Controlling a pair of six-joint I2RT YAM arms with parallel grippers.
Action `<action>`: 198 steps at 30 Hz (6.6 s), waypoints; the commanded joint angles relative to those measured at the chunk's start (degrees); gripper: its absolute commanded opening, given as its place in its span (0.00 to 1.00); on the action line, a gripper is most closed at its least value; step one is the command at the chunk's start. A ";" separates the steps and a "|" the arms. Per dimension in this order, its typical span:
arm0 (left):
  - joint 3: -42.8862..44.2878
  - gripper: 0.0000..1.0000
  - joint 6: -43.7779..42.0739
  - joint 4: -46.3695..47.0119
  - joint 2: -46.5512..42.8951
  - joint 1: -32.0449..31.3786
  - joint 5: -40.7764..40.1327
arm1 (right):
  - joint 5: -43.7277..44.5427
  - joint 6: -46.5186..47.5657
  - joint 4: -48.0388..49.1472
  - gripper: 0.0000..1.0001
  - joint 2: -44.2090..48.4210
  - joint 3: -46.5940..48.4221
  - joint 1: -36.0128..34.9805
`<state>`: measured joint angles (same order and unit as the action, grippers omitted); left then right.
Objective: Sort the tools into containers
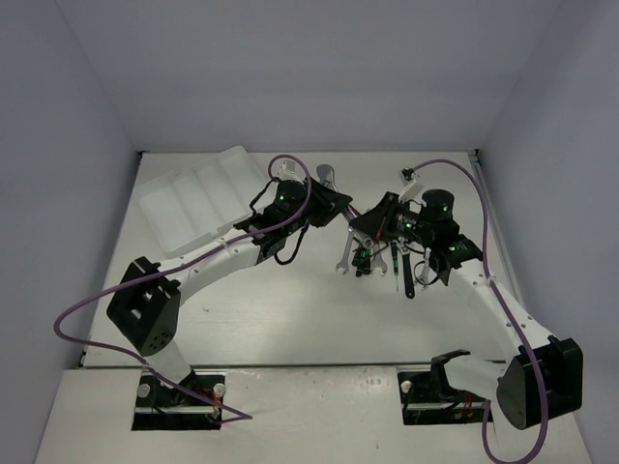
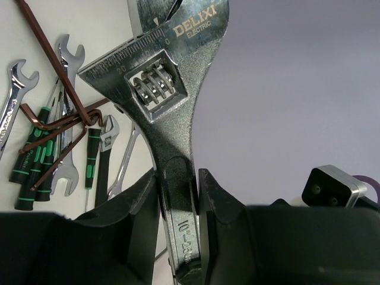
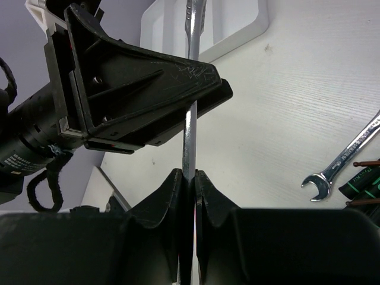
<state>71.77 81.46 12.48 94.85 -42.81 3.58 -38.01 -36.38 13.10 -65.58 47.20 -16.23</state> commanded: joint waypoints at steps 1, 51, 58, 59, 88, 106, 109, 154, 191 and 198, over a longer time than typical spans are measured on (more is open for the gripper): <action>1.17 0.00 -4.52 2.42 -2.37 -0.65 -0.60 | -2.27 3.72 8.45 0.00 2.88 2.23 -1.13; -18.52 0.00 -41.88 -9.04 -28.44 48.58 9.08 | 6.97 19.50 -17.04 0.44 14.07 9.57 -1.08; -9.47 0.00 -45.48 -7.30 -12.35 52.65 3.79 | 7.86 23.42 -21.67 0.46 14.98 10.57 -1.00; -8.06 0.00 -45.69 -7.07 -10.73 52.84 2.63 | 7.90 23.86 -22.41 0.46 15.08 10.65 -0.98; 3.92 0.16 -54.26 -3.32 12.42 54.62 -3.71 | 14.34 24.49 -25.31 0.48 16.56 7.63 -0.56; 3.28 0.46 -54.35 -5.24 6.90 56.89 0.60 | 17.78 22.62 -26.16 0.48 17.68 5.79 -0.56; 5.59 0.54 -54.13 -11.78 1.17 55.97 0.50 | 30.34 21.37 -28.55 0.50 15.66 5.35 -0.55; -3.90 0.84 -56.69 -53.25 -35.03 15.22 1.39 | 36.92 12.51 -24.12 0.00 -30.01 -0.33 7.86; 4.30 0.80 -35.32 -10.62 -6.33 -10.42 9.86 | 34.00 -1.88 -22.53 0.00 1.77 9.90 -1.09; 7.93 0.76 -34.90 -11.82 -2.01 -11.47 7.07 | 31.77 -3.86 -21.39 0.00 2.74 10.49 -1.95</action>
<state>74.73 45.73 -3.09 92.68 -53.97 12.59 -4.18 -37.46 -13.75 -65.54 54.15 -17.58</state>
